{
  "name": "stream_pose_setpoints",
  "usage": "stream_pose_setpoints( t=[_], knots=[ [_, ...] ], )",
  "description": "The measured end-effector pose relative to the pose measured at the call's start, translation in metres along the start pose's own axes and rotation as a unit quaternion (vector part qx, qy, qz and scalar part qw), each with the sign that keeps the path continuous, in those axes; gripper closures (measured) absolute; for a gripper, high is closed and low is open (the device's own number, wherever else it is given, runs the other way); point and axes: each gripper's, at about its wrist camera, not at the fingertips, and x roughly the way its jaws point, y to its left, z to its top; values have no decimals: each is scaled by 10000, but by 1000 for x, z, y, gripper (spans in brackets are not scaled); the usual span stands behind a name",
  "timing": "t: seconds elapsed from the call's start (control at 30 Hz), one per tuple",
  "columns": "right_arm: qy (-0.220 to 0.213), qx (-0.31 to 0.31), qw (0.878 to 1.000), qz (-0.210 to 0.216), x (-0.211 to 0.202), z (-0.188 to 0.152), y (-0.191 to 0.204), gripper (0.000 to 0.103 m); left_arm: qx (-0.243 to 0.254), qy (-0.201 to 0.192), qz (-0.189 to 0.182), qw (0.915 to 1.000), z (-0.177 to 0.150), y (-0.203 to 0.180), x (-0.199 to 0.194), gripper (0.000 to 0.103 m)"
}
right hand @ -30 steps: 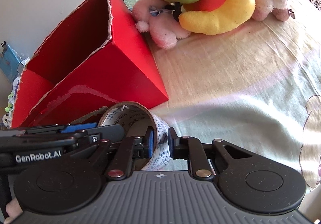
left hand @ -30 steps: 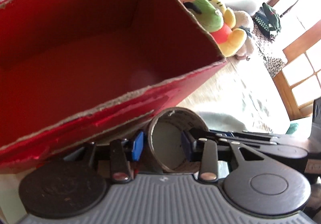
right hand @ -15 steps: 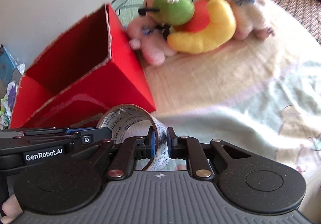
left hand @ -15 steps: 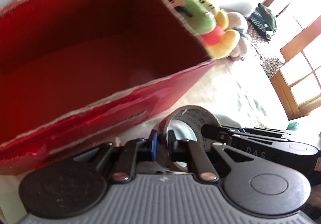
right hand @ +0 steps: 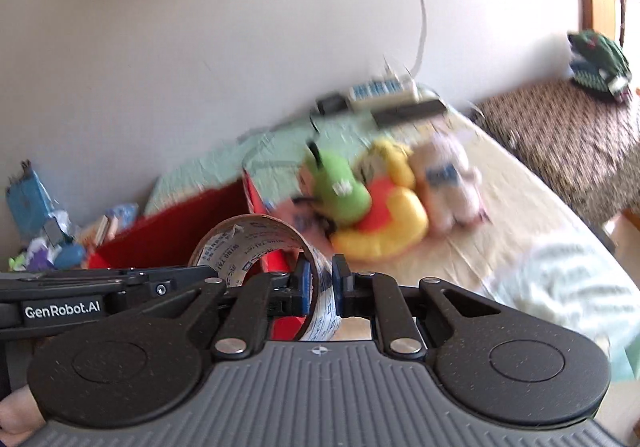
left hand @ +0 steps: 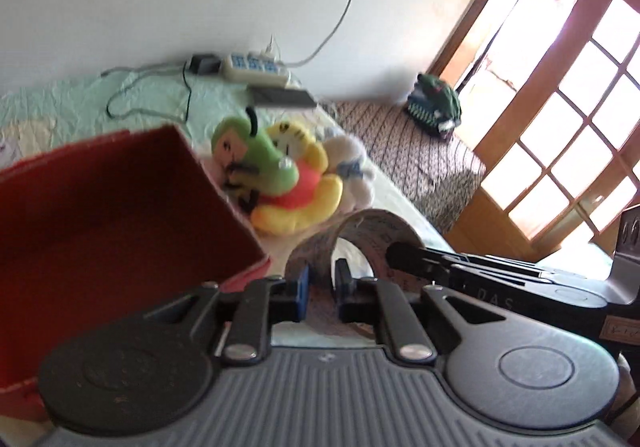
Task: Organize objects
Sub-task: 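Lift the tape roll with the right gripper and carry it into the red box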
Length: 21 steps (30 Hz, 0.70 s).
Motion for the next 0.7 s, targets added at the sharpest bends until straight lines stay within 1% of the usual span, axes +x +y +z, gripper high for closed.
stream_pose_setpoints(
  t=[0.07,0.2,0.27,0.4,0.5,0.57,0.63,0.7],
  knots=[
    [-122,-115,9998,107,1,8,10,91,54,-195,98,9997,8,-1,-11,95],
    [-145,-254,9985,457,14,22,28,91,12,-530,336,9980,22,8,-36,95],
    [-92,-360,9972,642,22,27,40,91,-70,-681,492,9964,28,16,-46,95],
    [119,-699,9928,965,49,37,63,92,-348,-815,862,9923,34,42,-54,95],
    [513,-884,9886,1106,84,40,78,92,-587,-737,1134,9891,36,68,-49,95],
    [851,-990,9846,1160,108,38,87,92,-755,-585,1300,9869,35,89,-39,95],
    [1146,-1177,9797,1150,132,33,95,92,-908,-407,1472,9841,33,109,-25,95],
    [1411,-1345,9750,1063,153,29,104,92,-1047,-216,1569,9818,28,126,-13,95]
  ],
)
